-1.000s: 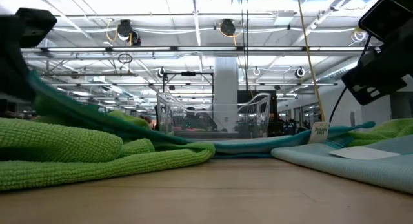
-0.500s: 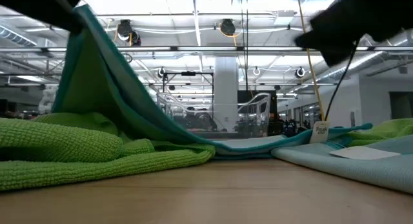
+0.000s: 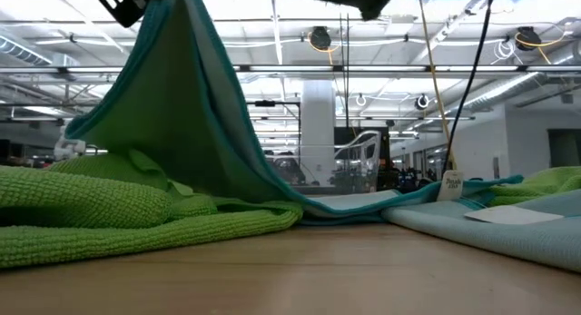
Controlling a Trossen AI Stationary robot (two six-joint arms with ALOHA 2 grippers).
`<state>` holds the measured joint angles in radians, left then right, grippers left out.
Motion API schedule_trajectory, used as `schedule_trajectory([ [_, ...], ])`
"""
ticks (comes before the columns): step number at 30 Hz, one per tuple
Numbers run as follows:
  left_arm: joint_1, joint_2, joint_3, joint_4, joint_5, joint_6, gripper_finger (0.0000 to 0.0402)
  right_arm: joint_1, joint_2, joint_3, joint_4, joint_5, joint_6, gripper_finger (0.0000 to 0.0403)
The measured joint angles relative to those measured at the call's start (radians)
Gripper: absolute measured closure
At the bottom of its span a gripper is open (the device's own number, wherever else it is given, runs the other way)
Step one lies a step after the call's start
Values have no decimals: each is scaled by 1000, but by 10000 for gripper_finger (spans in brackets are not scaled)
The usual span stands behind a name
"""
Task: Fold microfiber towels
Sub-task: Fold the top right blue microfiber cloth
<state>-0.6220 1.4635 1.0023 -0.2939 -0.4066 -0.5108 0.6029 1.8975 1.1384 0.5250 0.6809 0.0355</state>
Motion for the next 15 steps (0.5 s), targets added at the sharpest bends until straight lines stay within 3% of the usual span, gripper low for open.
schedule_trajectory([
  [7, 29, 0, 0, 3, 17, -22, 397, -46, 77, 93, -25, 77, -54, 198],
  [15, 29, 0, 0, 7, 16, -19, 391, -91, 82, 102, -42, -5, -24, 201],
])
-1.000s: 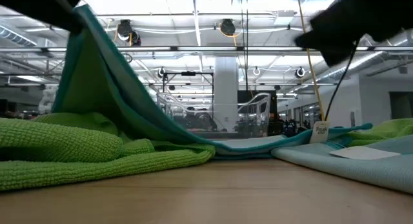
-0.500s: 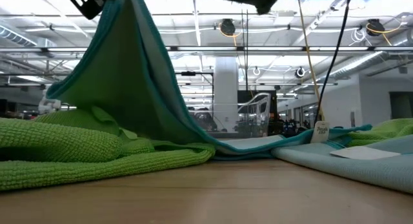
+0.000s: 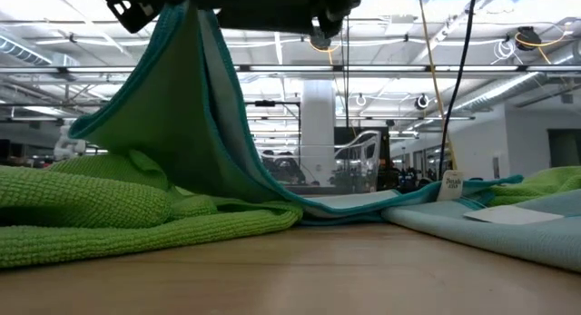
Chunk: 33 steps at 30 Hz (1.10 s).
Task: Fold microfiber towels
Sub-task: Fold the top right blue microfiber cloth
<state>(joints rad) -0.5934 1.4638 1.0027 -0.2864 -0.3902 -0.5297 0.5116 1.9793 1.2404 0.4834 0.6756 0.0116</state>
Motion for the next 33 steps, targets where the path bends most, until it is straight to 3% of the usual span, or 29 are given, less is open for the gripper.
schedule_trajectory([
  [4, -1, 3, 0, 3, -19, 1, 396, -17, 0, 0, 5, -49, 7, 201],
  [18, -2, 3, 0, 38, -47, 30, 390, -45, 50, 0, 25, -50, 3, 215],
  [28, -3, 3, 0, 55, -53, 72, 384, -65, 62, 0, 59, -52, -1, 339],
  [33, -17, 3, -3, 55, -161, 200, 383, -59, 61, 0, 38, -47, -25, 396],
])
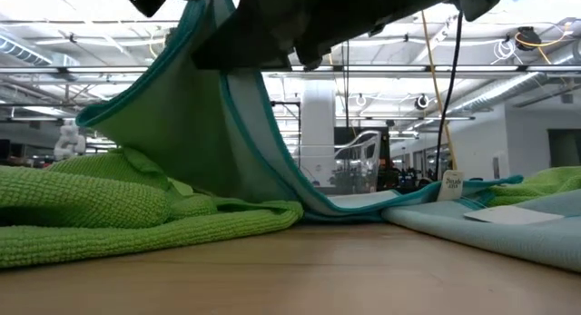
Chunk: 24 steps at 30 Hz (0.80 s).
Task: Fold microfiber towels
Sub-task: Fold the top right blue microfiber cloth
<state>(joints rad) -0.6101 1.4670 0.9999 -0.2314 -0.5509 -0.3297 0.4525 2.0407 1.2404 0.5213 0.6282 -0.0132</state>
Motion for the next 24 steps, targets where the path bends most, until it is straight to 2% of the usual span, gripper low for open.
schedule_trajectory([
  [3, -25, 21, -13, -2, -19, 42, 363, 8, -16, -1, -76, 2, 23, 395],
  [6, -58, 35, -29, -7, -36, 24, 314, 8, -37, -2, -139, -1, 58, 398],
  [11, -100, 79, -71, -18, -65, -97, 218, 13, -60, -30, -163, -2, 88, 399],
  [15, -137, 118, -100, -6, -114, -198, 160, 12, -104, -76, -163, -2, 113, 400],
  [19, -174, 170, -108, 1, -167, -252, 125, 12, -170, -138, -160, -2, 145, 401],
  [24, -191, 236, -107, 61, -258, -227, 113, 4, -244, -225, -131, -2, 182, 402],
])
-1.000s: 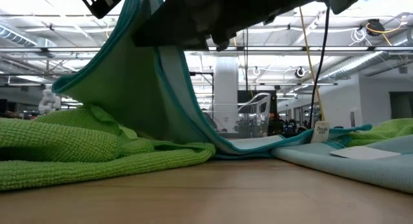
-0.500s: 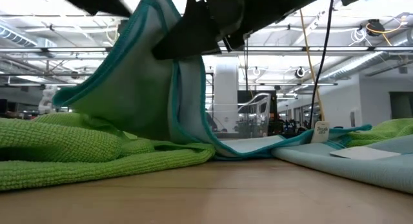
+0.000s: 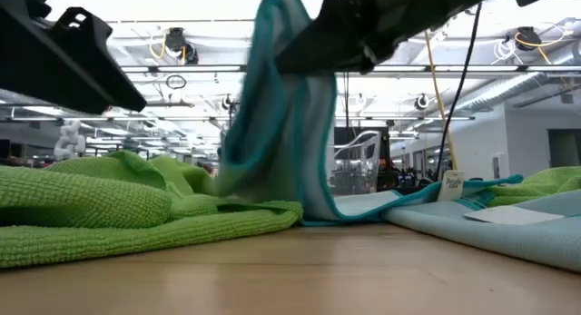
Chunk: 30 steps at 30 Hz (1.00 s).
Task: Fold microfiber towels
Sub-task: Fold the top right blue microfiber cloth
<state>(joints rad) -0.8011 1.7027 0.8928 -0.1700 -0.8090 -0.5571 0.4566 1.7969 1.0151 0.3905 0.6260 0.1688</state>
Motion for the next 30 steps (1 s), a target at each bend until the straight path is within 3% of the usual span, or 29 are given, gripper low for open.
schedule_trajectory([
  [9, 57, 197, 28, 445, -77, 355, 114, -4, -67, -114, 118, -2, 12, 402],
  [14, 75, 283, 114, 461, -265, 427, 96, -5, -92, -131, 115, 0, 22, 402],
  [22, 103, 407, 242, 460, -276, 578, 78, -6, -93, -131, 129, -2, 22, 401],
  [27, 105, 469, 307, 458, -474, 626, 78, -6, -92, -131, 129, -2, 29, 400],
  [30, 113, 480, 330, 459, -510, 630, 78, -6, -92, -131, 129, -2, 29, 400],
])
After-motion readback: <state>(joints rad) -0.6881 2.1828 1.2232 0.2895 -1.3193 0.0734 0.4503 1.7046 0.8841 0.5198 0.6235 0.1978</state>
